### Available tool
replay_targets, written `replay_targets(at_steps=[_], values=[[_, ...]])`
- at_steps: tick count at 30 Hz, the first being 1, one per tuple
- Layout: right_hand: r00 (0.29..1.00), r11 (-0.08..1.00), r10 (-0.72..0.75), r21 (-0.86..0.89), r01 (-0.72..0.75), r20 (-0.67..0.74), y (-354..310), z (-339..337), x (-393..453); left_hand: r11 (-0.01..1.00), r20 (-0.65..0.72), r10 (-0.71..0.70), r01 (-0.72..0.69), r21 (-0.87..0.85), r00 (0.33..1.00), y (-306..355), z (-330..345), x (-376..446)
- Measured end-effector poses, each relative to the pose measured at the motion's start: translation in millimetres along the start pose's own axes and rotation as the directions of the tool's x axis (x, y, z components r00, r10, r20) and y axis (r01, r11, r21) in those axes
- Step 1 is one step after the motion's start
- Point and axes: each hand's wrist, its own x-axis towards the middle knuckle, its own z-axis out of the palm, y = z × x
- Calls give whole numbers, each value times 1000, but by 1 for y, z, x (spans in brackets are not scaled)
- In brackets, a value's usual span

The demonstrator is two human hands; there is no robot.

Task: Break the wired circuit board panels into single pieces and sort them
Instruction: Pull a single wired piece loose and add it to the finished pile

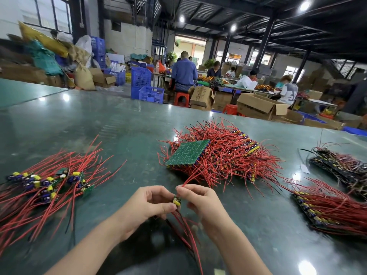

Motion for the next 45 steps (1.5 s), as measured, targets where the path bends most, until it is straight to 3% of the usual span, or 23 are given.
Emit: replay_targets(at_steps=[3,8,16,30,37,41,43,45], values=[[997,998,53,28,-55,59,-2,-2,0,999,1,-22,22,29,1000,3,-2,0],[993,998,-2,-68,10,122,-3,-9,3,998,37,-46,44,44,998,6,-4,0],[995,998,11,-62,-5,104,-4,-18,5,996,87,-76,72,47,993,8,-6,-2],[988,979,97,190,-73,-120,-13,-47,13,990,166,-110,93,104,980,5,-11,-1],[978,942,102,333,-36,-184,-16,-50,15,990,213,-130,115,84,968,6,-14,-4],[972,911,3,401,93,-234,-17,-48,15,979,120,-122,139,-148,985,3,-10,0],[966,964,-61,235,122,-250,-16,-44,12,923,46,-113,122,-365,993,2,-8,3],[962,982,-190,-55,183,-196,-12,-31,9,823,-3,-120,98,-559,993,2,-7,6]])
